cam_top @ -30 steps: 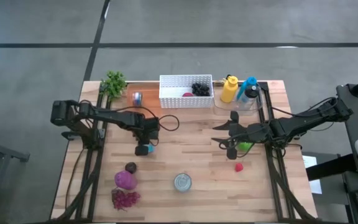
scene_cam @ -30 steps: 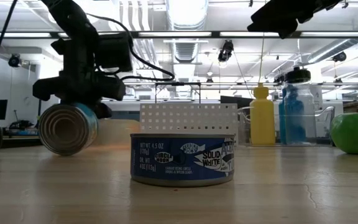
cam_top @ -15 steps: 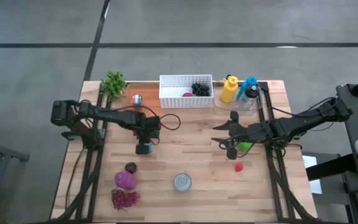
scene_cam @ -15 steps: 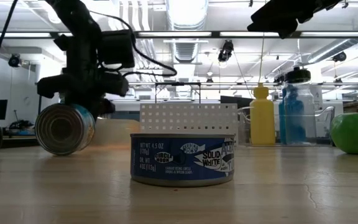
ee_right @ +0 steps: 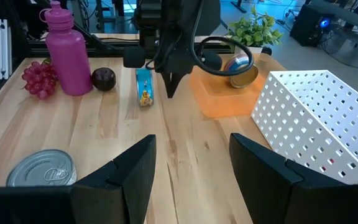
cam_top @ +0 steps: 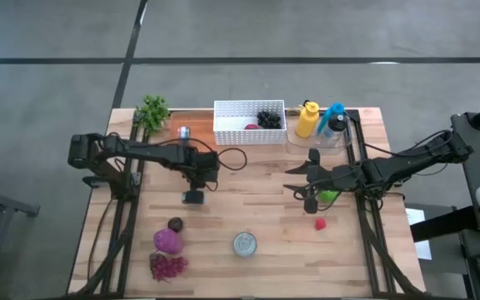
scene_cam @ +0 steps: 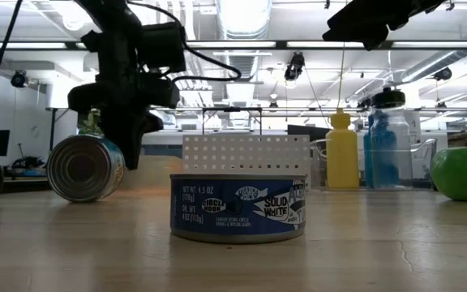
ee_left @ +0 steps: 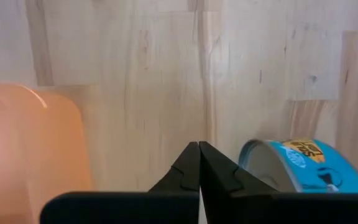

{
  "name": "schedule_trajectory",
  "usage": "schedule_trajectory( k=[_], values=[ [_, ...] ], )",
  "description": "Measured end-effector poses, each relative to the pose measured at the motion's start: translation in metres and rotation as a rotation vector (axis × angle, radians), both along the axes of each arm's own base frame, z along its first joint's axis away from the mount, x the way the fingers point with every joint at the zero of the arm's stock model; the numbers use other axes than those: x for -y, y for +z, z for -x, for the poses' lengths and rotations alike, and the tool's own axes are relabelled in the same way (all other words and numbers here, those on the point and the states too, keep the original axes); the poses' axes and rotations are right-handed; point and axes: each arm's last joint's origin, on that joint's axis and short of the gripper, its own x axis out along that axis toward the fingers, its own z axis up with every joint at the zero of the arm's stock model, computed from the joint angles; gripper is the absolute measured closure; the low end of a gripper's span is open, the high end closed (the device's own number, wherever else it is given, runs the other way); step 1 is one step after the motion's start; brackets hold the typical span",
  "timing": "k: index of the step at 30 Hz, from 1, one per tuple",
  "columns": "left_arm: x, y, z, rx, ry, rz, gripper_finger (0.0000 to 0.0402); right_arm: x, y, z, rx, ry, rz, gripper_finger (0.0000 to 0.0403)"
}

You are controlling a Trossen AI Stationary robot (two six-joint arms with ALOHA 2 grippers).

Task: Pick & Place Food Item
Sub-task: Put the yellow-blue tuna can into the orange bin

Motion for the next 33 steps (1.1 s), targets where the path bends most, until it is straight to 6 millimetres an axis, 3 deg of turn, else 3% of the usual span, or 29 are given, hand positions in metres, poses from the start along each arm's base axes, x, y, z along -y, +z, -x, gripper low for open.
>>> schedule_trajectory(
  k=[8, 13, 24, 33],
  values=[
    [-0.001, 0.019, -0.003, -0.057, 0.021, -0.071, 0.0400, 0.000, 0.000, 0.000, 0.000, -0.001, 0.000, 0.0204],
    [0.008, 0.031, -0.002, -0.071, 0.037, -0.102, 0.0400, 0.000, 0.000, 0.000, 0.001, -0.003, 0.001, 0.0204],
    [0.055, 0.074, 0.020, 0.070, 0.058, -0.098, 0.0400, 0.000, 0.000, 0.000, 0.000, -0.003, 0.001, 0.0204],
    [0.099, 0.082, 0.038, 0.076, 0.047, -0.079, 0.0400, 0.000, -0.001, 0.000, -0.006, -0.002, 0.004, 0.0204]
  ],
)
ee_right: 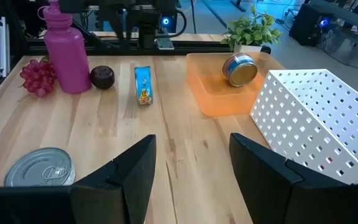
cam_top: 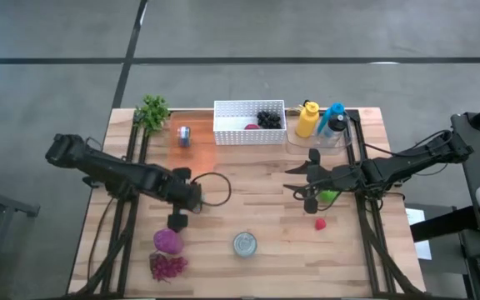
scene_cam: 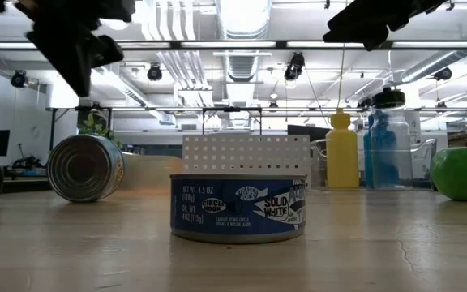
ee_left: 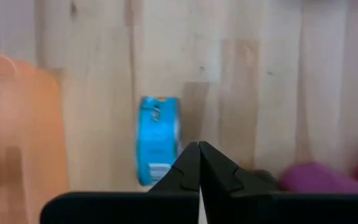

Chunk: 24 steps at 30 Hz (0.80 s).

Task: Pick & Place Food Item
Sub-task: Put the yellow-blue tuna can into the orange bin

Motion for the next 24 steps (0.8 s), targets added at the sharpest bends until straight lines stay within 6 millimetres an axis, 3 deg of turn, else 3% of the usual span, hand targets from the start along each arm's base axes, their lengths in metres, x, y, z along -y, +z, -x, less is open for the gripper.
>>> schedule_trajectory(
  k=[8, 24],
  values=[
    [0.018, -0.001, 0.006, 0.001, 0.000, 0.011, 0.0400, -0.002, -0.003, 0.001, -0.041, 0.097, 0.002, 0.0204],
    [0.017, -0.001, 0.006, 0.006, -0.025, -0.003, 0.0400, -0.004, -0.005, 0.001, -0.057, 0.151, -0.033, 0.0204]
  ],
)
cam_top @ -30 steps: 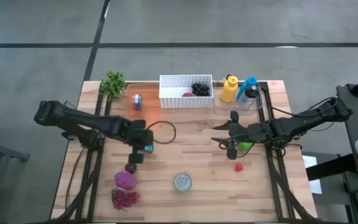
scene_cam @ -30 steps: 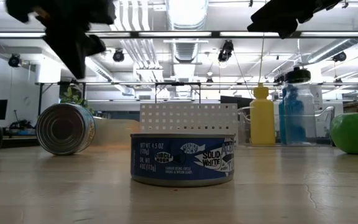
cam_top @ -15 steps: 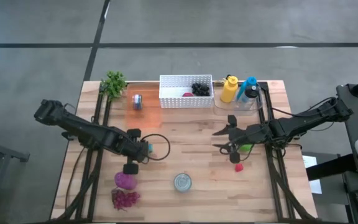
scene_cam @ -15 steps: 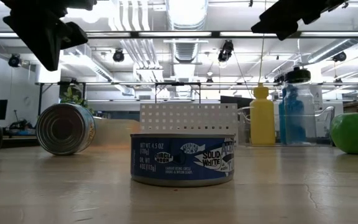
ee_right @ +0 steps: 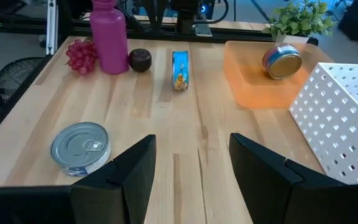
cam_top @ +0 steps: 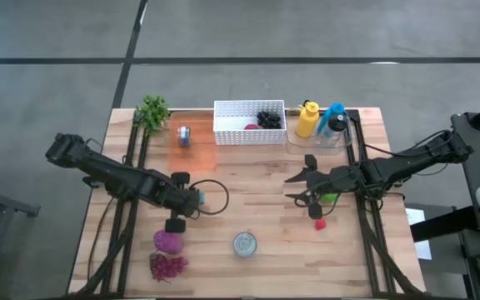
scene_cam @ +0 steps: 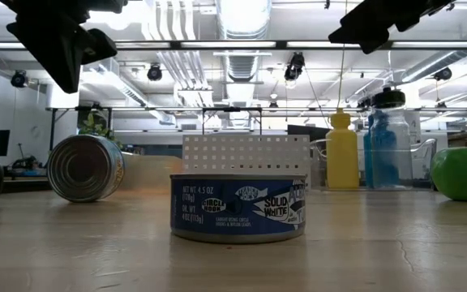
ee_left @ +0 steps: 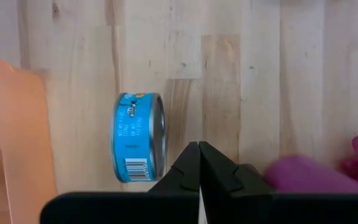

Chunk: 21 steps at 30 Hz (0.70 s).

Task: Pick & Place Food Item
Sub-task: Put the yellow-blue tuna can into the orange bin

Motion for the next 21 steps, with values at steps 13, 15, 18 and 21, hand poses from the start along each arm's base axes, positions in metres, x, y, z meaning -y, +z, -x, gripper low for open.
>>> schedule_trajectory(
  k=[13, 15, 18, 21],
  values=[
    [0.0000, 0.0000, -0.0006, 0.008, 0.000, -0.004, 0.0400, 0.0000, -0.0003, 0.0000, -0.001, -0.001, -0.002, 0.0204],
    [-0.0010, -0.0001, -0.0003, 0.012, 0.001, -0.036, 0.0400, 0.0000, -0.0002, -0.0001, 0.000, -0.001, -0.002, 0.0204],
    [-0.0019, 0.0000, -0.0009, 0.023, -0.004, -0.063, 0.0400, 0.0000, 0.0004, -0.0002, 0.003, -0.001, -0.003, 0.0204],
    [-0.0030, 0.0001, -0.0016, 0.024, -0.005, -0.064, 0.0400, 0.0000, 0.0004, -0.0002, 0.003, -0.001, -0.003, 0.0204]
  ],
)
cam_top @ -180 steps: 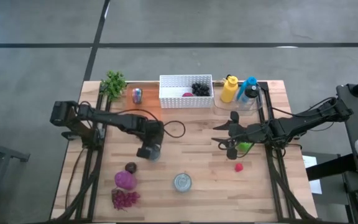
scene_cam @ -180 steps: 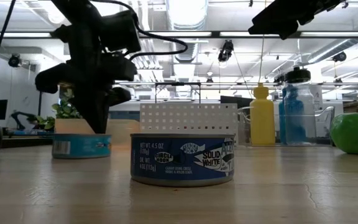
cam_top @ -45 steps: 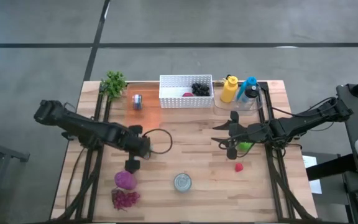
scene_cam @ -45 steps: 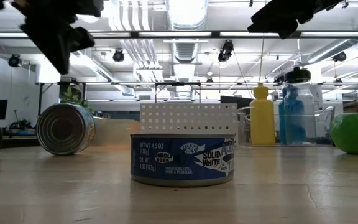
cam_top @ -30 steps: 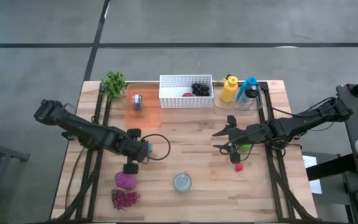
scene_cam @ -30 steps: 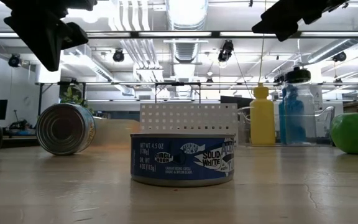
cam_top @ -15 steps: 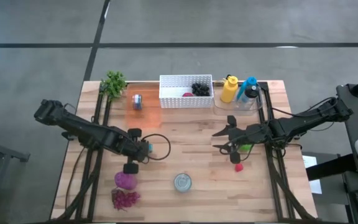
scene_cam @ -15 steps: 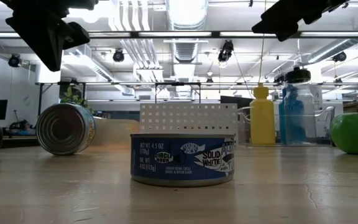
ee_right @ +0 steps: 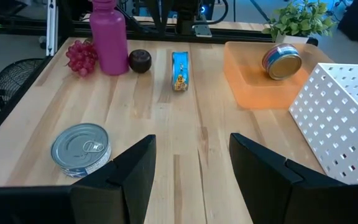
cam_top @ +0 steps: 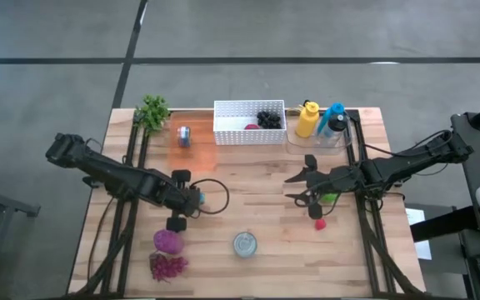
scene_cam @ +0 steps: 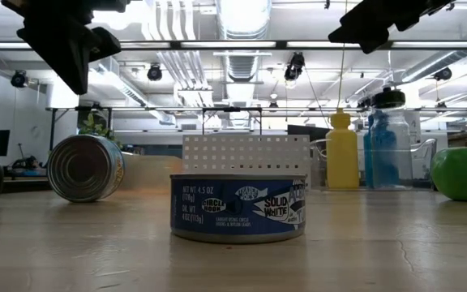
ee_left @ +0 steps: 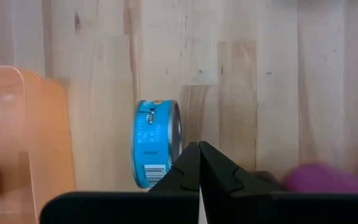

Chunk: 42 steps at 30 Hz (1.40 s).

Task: Pick & Place Food Item
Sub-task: Put the yellow-blue tuna can into the orange bin

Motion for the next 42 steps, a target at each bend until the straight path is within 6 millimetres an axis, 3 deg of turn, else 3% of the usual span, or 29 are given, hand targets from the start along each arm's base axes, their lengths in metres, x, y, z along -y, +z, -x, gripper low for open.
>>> schedule_trajectory(
  k=[12, 19, 29, 36, 42],
  values=[
    [-0.025, -0.012, -0.005, -0.011, 0.125, 0.012, 0.0400, 0.000, 0.000, 0.000, -0.001, 0.000, 0.000, 0.0204],
    [-0.025, -0.011, -0.007, -0.002, 0.105, 0.018, 0.0388, 0.000, 0.000, 0.000, -0.001, 0.000, 0.000, 0.0204],
    [-0.025, -0.016, -0.007, 0.002, 0.096, 0.021, 0.0255, 0.000, 0.000, 0.000, -0.002, 0.000, 0.001, 0.0204],
    [-0.027, -0.034, -0.002, -0.027, 0.097, 0.009, 0.0154, 0.000, 0.000, 0.000, -0.002, 0.000, 0.001, 0.0204],
    [-0.030, -0.039, -0.001, -0.030, 0.112, -0.018, 0.0098, 0.000, 0.000, 0.000, -0.002, 0.000, 0.001, 0.0204]
  ],
)
